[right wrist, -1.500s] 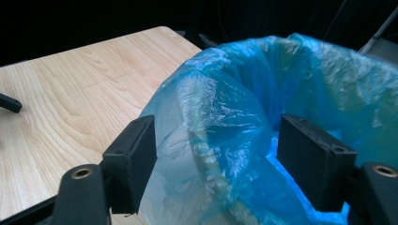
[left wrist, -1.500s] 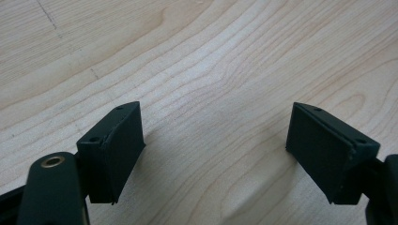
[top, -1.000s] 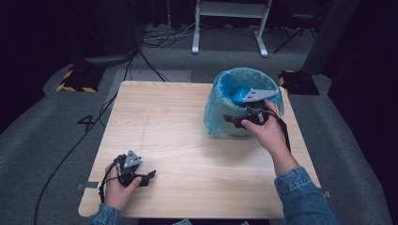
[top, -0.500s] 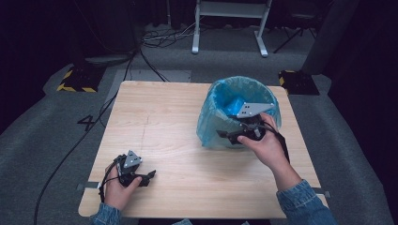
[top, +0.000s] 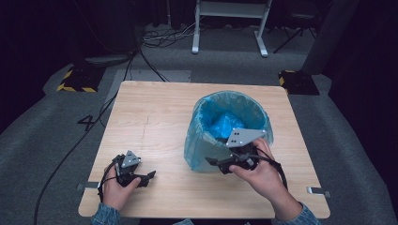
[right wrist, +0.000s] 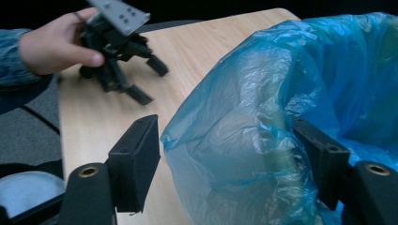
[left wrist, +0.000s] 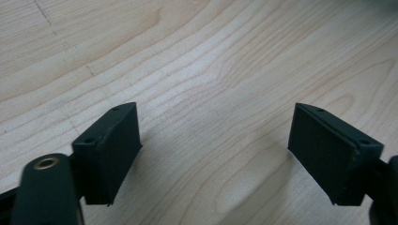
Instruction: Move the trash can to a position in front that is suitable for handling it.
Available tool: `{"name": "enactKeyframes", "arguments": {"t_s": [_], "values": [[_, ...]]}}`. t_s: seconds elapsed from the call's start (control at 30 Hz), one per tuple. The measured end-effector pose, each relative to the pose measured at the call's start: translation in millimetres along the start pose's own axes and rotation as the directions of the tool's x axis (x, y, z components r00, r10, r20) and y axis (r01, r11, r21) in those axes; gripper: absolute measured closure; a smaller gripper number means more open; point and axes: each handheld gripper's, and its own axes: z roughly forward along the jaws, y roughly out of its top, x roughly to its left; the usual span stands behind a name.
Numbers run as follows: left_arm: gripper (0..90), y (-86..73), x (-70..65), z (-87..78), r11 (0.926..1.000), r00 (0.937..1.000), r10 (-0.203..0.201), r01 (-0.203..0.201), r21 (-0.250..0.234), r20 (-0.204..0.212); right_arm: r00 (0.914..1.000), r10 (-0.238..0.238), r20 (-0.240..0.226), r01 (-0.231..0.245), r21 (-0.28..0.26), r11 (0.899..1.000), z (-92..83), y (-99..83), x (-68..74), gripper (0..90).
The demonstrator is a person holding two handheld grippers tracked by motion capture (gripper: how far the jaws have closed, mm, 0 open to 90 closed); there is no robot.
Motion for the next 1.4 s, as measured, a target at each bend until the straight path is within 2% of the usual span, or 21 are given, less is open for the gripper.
{"name": "enactKeyframes", "arguments": {"t_s": [0.03,0.07,0.1,0.2,0.23,0.3,0.37,0.47,0.57,0.6,0.7,0.73,0.77,0.8,0.83,0.87,0.93,0.97,1.03,1.13,1.4], "values": [[20.9,0.0,0.0,0.0,1.0,1.0,0.0,0.0,0.0,0.0,1.0,0.0,0.0,0.0,0.0,1.0,0.0,0.0,0.0,31.6],[21.1,0.5,2.0,-3.9,0.9998,0.9999,-0.009,0.009,-0.015,-0.008,0.9999,-0.013,-0.01,0.013,0.006,1.0,-0.7,1.1,11.1,31.1],[21.4,0.5,2.0,-3.9,0.9998,0.9999,-0.009,0.009,-0.015,-0.008,0.9999,-0.013,-0.01,0.013,0.006,1.0,-0.7,1.1,11.1,31.1],[22.0,3.7,2.8,-10.9,0.999,0.9998,-0.012,0.011,-0.044,-0.013,0.9988,-0.033,-0.037,0.033,0.001,0.999,-2.1,3.0,32.0,30.7],[22.0,3.7,2.8,-10.9,0.999,0.9998,-0.012,0.011,-0.044,-0.013,0.9988,-0.033,-0.037,0.033,0.001,0.999,-2.1,3.0,32.0,30.7],[22.0,5.4,1.7,-12.3,0.9987,0.9999,-0.008,0.008,-0.05,-0.015,0.9967,-0.057,-0.057,0.058,0.009,0.998,-1.9,4.0,48.8,29.9],[22.5,7.9,-1.6,-12.3,0.9988,0.9995,0.005,-0.007,-0.049,-0.03,0.9952,-0.067,-0.072,0.067,0.008,0.998,-2.1,5.1,57.9,30.4],[22.8,11.3,-5.7,-13.2,0.9984,0.9996,0.015,-0.017,-0.055,-0.026,0.9941,-0.071,-0.082,0.071,-0.01,0.997,-4.1,7.3,64.8,30.0],[22.8,13.2,-7.6,-14.6,0.9981,0.9995,0.021,-0.022,-0.058,-0.025,0.9934,-0.073,-0.089,0.07,-0.037,0.997,-7.7,9.4,64.4,31.2],[22.7,14.9,-8.3,-16.1,0.998,0.9993,0.03,-0.032,-0.055,-0.024,0.9942,-0.058,-0.09,0.053,-0.059,0.997,-13.5,11.4,59.7,31.4],[22.0,16.0,-9.3,-16.7,0.9987,0.9993,0.032,-0.033,-0.038,-0.018,0.996,-0.051,-0.073,0.046,-0.072,0.996,-20.8,13.6,53.8,31.4],[21.9,16.8,-10.8,-16.5,0.9992,0.9994,0.032,-0.033,-0.024,-0.015,0.9977,-0.046,-0.049,0.042,-0.082,0.996,-28.4,15.2,46.6,31.2],[21.8,16.8,-10.8,-16.5,0.9992,0.9994,0.032,-0.033,-0.024,-0.015,0.9977,-0.046,-0.049,0.042,-0.082,0.996,-28.4,15.2,46.6,31.2],[21.5,17.9,-12.2,-16.7,0.999,0.9991,0.041,-0.041,-0.017,-0.01,0.9989,-0.039,-0.025,0.036,-0.092,0.995,-36.0,16.0,37.5,31.2],[21.0,17.9,-12.2,-16.7,0.999,0.9991,0.041,-0.041,-0.017,-0.01,0.9989,-0.039,-0.025,0.036,-0.092,0.995,-36.0,16.0,37.5,31.2],[20.5,19.5,-14.5,-17.6,0.9989,0.999,0.044,-0.044,-0.015,-0.005,0.9995,-0.026,0.016,0.028,-0.104,0.994,-44.2,14.9,24.6,31.0],[19.5,21.5,-16.7,-19.2,0.9983,0.9985,0.055,-0.055,-0.018,0.001,0.9988,-0.012,0.047,0.017,-0.111,0.994,-50.1,12.5,13.9,30.3],[18.8,21.5,-16.7,-19.2,0.9983,0.9985,0.055,-0.055,-0.018,0.001,0.9988,-0.012,0.047,0.017,-0.111,0.994,-50.1,12.5,13.9,30.3],[17.7,24.6,-20.2,-21.6,0.9976,0.998,0.062,-0.061,-0.032,0.014,0.9953,0.012,0.096,-0.002,-0.109,0.994,-59.2,5.8,-2.3,30.2],[17.4,24.2,-19.3,-21.0,0.9975,0.9978,0.064,-0.064,-0.029,0.012,0.992,0.029,0.123,-0.016,-0.102,0.995,-68.2,-2.6,-15.9,30.3],[17.4,22.0,-18.6,-27.8,0.9978,0.9982,0.06,-0.06,-0.03,0.0,0.9838,0.052,0.172,-0.037,-0.088,0.995,-92.7,-25.5,-31.8,28.1]]}}
